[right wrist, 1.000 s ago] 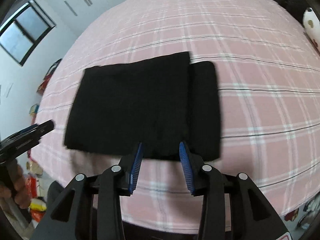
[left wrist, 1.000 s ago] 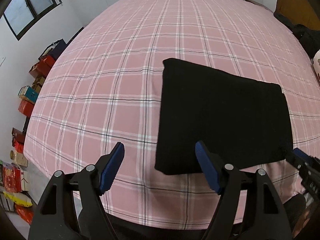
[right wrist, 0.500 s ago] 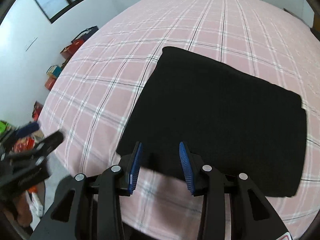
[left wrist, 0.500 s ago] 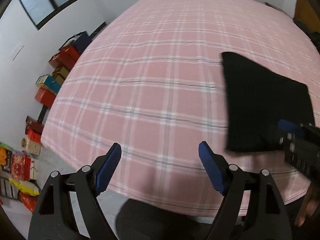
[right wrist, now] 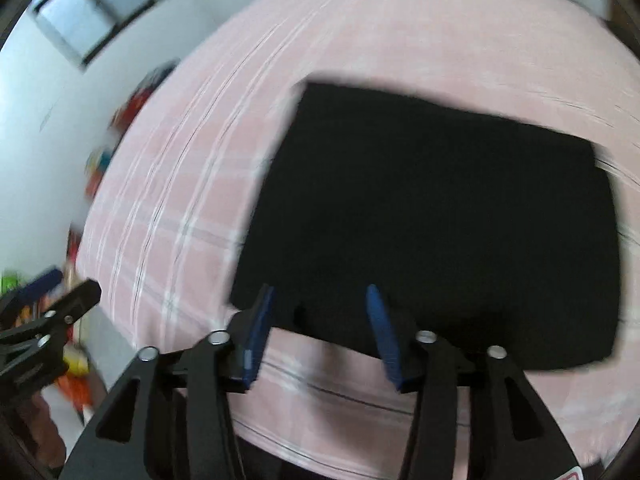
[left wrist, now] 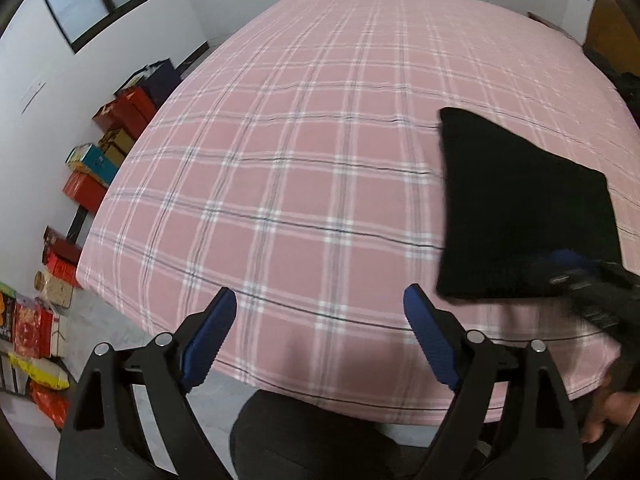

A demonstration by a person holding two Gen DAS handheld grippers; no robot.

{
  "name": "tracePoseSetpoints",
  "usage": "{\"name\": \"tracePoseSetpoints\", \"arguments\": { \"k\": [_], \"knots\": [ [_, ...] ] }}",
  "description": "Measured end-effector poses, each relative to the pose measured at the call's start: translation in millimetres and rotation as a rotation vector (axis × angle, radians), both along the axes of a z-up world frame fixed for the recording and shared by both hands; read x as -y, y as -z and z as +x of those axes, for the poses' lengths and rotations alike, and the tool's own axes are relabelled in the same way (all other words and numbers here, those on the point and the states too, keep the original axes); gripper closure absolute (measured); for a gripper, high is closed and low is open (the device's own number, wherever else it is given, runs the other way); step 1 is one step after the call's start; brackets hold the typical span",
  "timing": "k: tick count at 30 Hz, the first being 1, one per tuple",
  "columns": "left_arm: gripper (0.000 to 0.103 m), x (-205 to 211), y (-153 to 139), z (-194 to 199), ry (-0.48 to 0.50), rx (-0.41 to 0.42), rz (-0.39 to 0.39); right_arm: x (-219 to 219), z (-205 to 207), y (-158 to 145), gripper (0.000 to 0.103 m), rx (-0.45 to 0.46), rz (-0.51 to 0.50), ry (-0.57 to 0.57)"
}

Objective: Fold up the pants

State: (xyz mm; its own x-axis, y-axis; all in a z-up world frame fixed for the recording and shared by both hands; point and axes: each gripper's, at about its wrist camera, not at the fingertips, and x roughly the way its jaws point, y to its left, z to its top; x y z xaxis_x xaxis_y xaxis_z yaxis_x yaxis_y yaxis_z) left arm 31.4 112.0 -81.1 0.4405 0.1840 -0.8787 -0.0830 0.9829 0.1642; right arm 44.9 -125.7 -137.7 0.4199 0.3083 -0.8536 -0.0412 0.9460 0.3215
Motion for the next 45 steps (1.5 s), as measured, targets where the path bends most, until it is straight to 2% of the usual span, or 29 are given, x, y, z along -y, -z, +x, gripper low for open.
{"name": "tracePoseSetpoints", "arguments": {
  "k": [3,6,8,10,12,14,15,17,19,21,23,26,29,33,35,37,41,45],
  "knots": [
    [0.020,20.7,1.3,1.5,0.031,-0.006,-0.003,60.2,-10.7,1.1,0.049,-0.011,-0.036,0.130],
    [0.020,47.8,3.8,3.0,0.072,-0.027,-0.050,109.6,-12.0,15.3,0.049,-0.067,0.016,0.202],
    [0.020,65.9,4.2,3.0,0.101,-0.039,-0.065,120.2,-6.3,26.0,0.049,-0.095,0.021,0.206],
    [0.020,82.4,2.8,2.4,0.127,-0.039,-0.072,125.3,0.8,40.6,0.044,-0.125,0.067,0.194],
    [0.019,91.9,2.2,1.8,0.143,-0.042,-0.061,127.5,5.3,48.8,0.036,-0.125,0.109,0.191],
    [0.018,95.7,2.6,2.2,0.151,-0.044,-0.043,126.1,8.4,50.9,0.035,-0.111,0.123,0.186],
    [0.018,96.2,3.6,2.8,0.150,-0.047,-0.037,123.3,9.4,50.0,0.049,-0.105,0.122,0.178],
    [0.018,90.1,5.2,5.4,0.136,-0.050,-0.034,120.7,12.6,46.6,0.065,-0.118,0.118,0.170],
    [0.018,78.4,6.2,8.8,0.113,-0.053,-0.041,112.8,13.5,38.0,0.072,-0.109,0.133,0.181],
    [0.018,62.2,5.4,11.4,0.077,-0.046,-0.055,106.3,13.5,21.1,0.082,-0.079,0.189,0.186],
    [0.018,39.7,2.4,12.2,0.040,-0.034,-0.070,84.5,18.8,-8.3,0.083,-0.032,0.259,0.151],
    [0.018,2.6,-0.3,8.9,-0.013,-0.024,-0.073,13.3,37.2,-49.4,0.084,0.019,0.304,-0.006],
    [0.018,-37.4,-4.4,-2.2,-0.069,-0.010,-0.057,-67.0,56.3,-65.9,0.084,0.014,0.386,-0.134],
    [0.018,-96.4,-8.8,-27.0,-0.177,0.003,-0.058,-176.9,68.4,-73.9,0.085,-0.007,0.437,-0.287],
    [0.018,-121.7,-7.0,-38.9,-0.226,-0.002,-0.058,-225.0,67.1,-78.7,0.086,-0.011,0.429,-0.362],
    [0.018,-142.7,-3.7,-48.7,-0.268,-0.011,-0.048,-265.5,64.6,-76.5,0.086,-0.006,0.334,-0.405],
    [0.018,-175.0,2.2,-63.1,-0.334,-0.026,-0.049,-296.0,76.4,-42.9,0.086,-0.074,0.279,-0.383],
    [0.018,-182.3,0.3,-70.1,-0.350,-0.020,-0.058,-288.1,79.2,-29.2,0.086,-0.098,0.289,-0.350]
  ]
}}
